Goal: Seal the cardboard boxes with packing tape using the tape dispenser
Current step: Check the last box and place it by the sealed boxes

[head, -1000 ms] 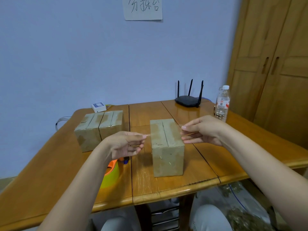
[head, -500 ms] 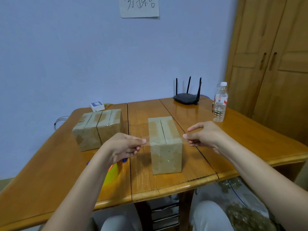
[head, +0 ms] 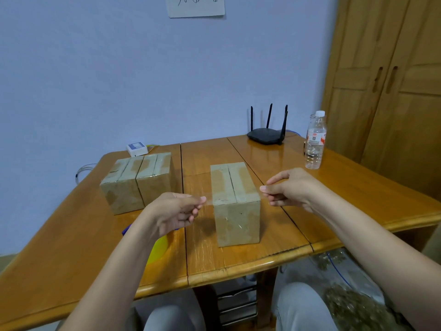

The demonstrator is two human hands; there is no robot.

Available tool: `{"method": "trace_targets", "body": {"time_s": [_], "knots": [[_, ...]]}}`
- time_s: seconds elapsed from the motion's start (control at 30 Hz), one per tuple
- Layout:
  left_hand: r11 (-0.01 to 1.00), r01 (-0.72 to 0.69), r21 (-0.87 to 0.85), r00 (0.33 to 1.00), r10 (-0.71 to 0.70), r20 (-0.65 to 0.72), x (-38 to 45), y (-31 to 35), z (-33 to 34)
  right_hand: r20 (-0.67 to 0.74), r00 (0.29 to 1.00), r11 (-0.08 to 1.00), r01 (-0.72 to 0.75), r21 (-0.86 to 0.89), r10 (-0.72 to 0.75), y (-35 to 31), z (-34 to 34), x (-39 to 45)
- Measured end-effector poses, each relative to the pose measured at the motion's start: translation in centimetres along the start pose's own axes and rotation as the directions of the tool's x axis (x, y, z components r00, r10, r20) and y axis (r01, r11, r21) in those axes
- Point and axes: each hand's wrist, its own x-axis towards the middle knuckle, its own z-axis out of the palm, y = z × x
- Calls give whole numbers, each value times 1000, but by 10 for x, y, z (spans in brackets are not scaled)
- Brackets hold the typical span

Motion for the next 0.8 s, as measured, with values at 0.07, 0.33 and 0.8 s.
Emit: {"method": "trace_targets", "body": {"time_s": [0.07,0.33,0.8], "knots": [[1000,10,-11,1000,-10,13,1,-2,0,10,1000,1000,-9,-6,9,0,0,2],[999,32,-37,999,-30,45,5,-10,-2,43,996,996,-77,53,75,11,1,4],[896,167,-410,979,-103,174,16,-49,26,139,969,934,-234,271,202,47,12,7]]}}
